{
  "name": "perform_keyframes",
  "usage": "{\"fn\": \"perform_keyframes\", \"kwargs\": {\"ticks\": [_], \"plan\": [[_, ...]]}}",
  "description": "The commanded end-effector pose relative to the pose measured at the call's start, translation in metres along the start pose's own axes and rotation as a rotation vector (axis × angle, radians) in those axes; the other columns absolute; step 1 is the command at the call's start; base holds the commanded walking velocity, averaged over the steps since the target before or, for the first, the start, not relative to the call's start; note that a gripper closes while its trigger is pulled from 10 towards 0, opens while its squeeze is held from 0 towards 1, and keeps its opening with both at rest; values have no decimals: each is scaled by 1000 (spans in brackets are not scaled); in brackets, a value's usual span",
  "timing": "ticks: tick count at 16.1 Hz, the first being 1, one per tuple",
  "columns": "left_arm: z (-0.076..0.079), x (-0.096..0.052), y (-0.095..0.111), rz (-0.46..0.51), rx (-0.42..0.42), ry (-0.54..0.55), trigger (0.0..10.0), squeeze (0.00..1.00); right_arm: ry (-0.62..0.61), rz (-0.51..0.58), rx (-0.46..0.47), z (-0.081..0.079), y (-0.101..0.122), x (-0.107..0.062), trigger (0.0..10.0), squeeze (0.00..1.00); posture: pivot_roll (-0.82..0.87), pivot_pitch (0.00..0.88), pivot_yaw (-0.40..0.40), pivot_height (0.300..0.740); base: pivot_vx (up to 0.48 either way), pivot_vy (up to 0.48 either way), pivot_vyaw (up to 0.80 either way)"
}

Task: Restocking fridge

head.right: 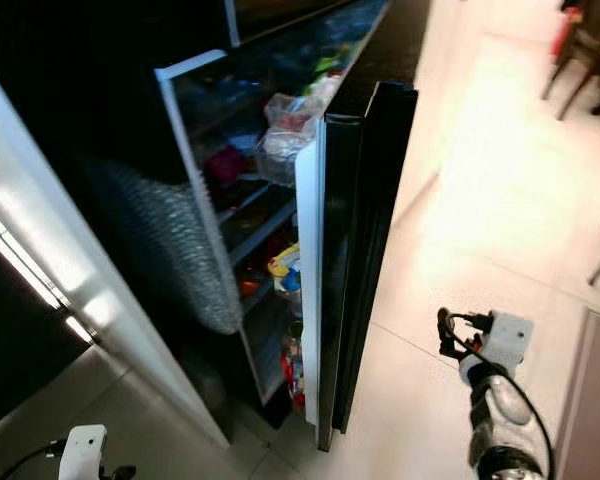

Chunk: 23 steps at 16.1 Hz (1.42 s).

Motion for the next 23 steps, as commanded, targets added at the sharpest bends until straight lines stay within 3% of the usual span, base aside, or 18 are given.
{"fn": "perform_keyframes", "kwargs": {"ticks": [1, 3, 4, 6, 7, 8, 11, 13, 17, 21, 23], "plan": [[0, -1, -5, -19, 21, -2, 10000, 0, 104, 28, -2, -10, 18, 5, 10000, 0, -43, 0, 15, 740, 0, 0, 0], [0, -1, -5, -19, 20, -2, 10000, 0, 240, 39, -32, -24, 28, 6, 10000, 0, -40, 0, 16, 740, 0, 0, 0], [0, -1, -6, -20, 22, -2, 10000, 0, 248, 41, -49, -24, 33, 7, 10000, 0, -41, 0, 18, 740, 0, 0, 0], [0, -1, -6, -22, 26, -2, 10000, 0, 377, 89, -18, -45, 54, 10, 10000, 0, -42, 0, 23, 740, 0, 0, 0], [0, -1, -6, -23, 28, -3, 10000, 0, 448, 93, -51, -59, 58, 11, 10000, 0, -47, 0, 26, 740, 0, 0, 0], [0, -1, -7, -24, 32, -4, 10000, 0, 473, 99, -149, -73, 62, 14, 10000, 0, -50, 0, 26, 740, 0, 0, 0], [1, -1, -7, -24, 30, -8, 10000, 0, 501, 163, -138, -109, 76, 23, 10000, 0, -39, 0, 20, 740, 0, 0, 0], [1, -1, -8, -25, 33, -11, 10000, 0, 529, 161, -203, -129, 72, 24, 10000, 0, -40, 0, 21, 740, 0, 0, 0], [1, -1, -6, -22, 24, -5, 10000, 0, 524, 215, -239, -165, 85, 31, 10000, 0, -21, 0, 17, 740, 0, 0, 0], [1, 0, -6, -23, 23, 1, 10000, 0, 543, 218, -215, -205, 91, 36, 10000, 0, -15, 0, 16, 740, 0, 0, 0], [1, 0, -6, -25, 22, 1, 10000, 0, 618, 184, -236, -240, 83, 33, 10000, 0, -10, 0, 11, 740, 0, 0, 0]]}}
Point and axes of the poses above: a point about 5 cm out from each wrist's last joint towards the gripper, its own x axis pointing out of the wrist towards the gripper, its own y axis along the axis of the wrist's last joint, z = x × y, the point moved 6 cm from there along x, pointing out of the wrist towards the gripper, and after that the axes turned 5 degrees about x, right-handed, at the moved point
